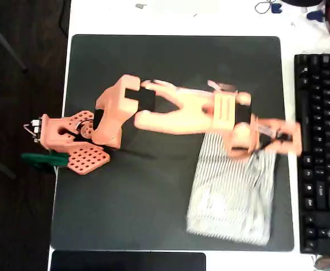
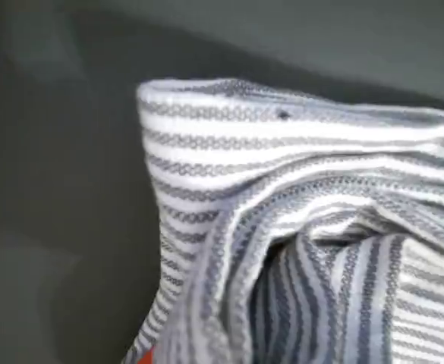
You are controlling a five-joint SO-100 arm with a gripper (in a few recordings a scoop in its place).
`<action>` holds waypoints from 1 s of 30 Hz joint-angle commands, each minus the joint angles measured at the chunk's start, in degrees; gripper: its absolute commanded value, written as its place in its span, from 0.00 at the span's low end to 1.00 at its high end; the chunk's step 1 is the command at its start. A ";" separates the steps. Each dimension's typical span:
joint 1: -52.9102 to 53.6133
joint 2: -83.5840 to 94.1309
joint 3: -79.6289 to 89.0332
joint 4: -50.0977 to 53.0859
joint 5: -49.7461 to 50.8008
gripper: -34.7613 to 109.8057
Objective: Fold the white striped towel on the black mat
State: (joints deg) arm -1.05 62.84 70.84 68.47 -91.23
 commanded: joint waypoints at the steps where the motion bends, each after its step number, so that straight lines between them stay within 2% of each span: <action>1: -5.54 -0.88 -8.26 1.05 0.97 0.24; 12: -14.33 -8.44 -19.42 3.43 4.48 0.24; 16: -13.89 -8.44 -19.78 1.32 7.91 0.31; 21: -10.99 -1.67 -12.92 -0.62 8.96 0.37; 30: -6.06 16.08 0.70 -1.05 9.05 0.39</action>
State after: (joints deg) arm -8.88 72.60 70.75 67.15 -82.35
